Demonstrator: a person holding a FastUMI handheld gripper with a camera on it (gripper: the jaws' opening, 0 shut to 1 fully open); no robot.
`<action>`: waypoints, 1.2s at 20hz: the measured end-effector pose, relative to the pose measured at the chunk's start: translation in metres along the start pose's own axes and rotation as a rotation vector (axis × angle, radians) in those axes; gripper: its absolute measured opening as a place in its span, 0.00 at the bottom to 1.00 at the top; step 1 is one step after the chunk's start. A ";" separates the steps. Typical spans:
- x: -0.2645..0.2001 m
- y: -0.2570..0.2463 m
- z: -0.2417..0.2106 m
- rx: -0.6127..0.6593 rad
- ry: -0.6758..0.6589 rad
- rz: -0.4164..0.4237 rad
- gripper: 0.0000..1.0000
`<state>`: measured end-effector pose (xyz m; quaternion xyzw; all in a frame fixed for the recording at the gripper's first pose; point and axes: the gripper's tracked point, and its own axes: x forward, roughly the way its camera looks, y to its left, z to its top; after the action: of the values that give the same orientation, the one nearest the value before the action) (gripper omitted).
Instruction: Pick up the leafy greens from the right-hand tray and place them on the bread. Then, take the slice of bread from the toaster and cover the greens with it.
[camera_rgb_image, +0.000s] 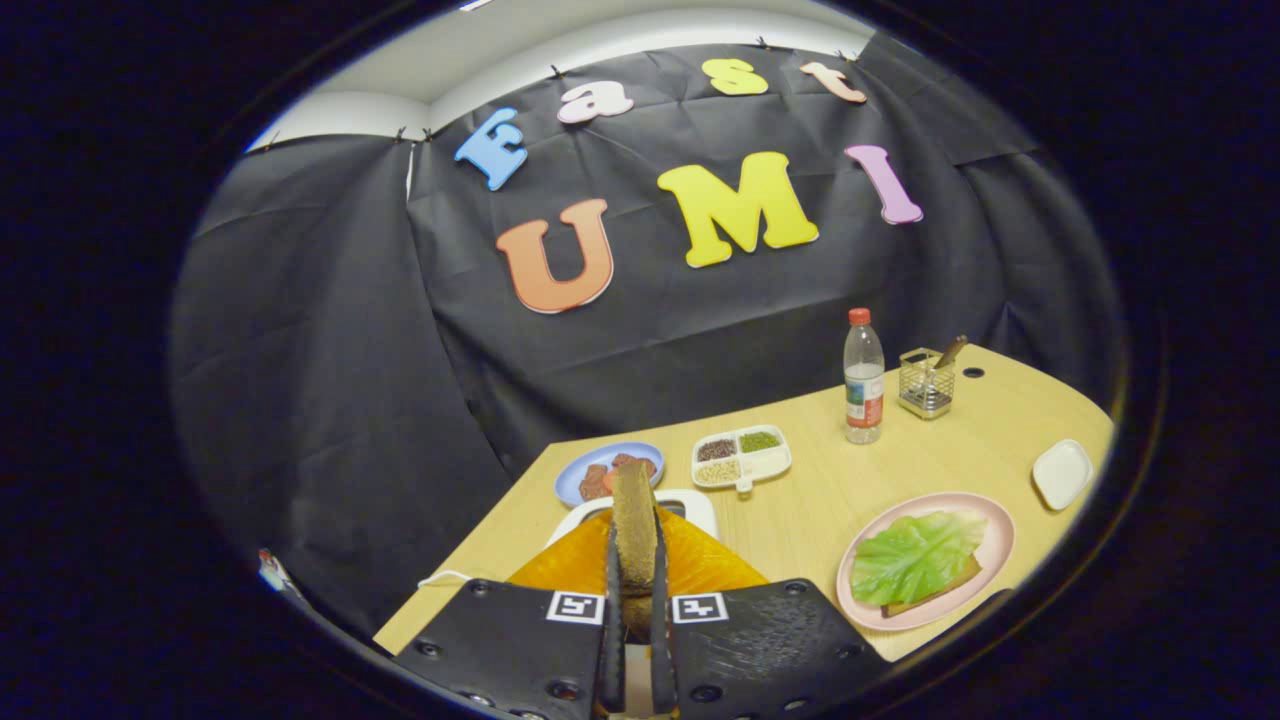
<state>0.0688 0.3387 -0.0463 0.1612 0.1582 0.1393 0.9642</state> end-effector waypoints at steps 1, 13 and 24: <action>-0.006 0.003 0.010 -0.001 -0.021 0.016 0.10; -0.060 -0.046 0.092 0.043 -0.212 -0.001 0.10; -0.028 -0.182 0.014 0.108 -0.086 -0.195 0.10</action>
<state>0.0878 0.1605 -0.0908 0.2027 0.1389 0.0291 0.9689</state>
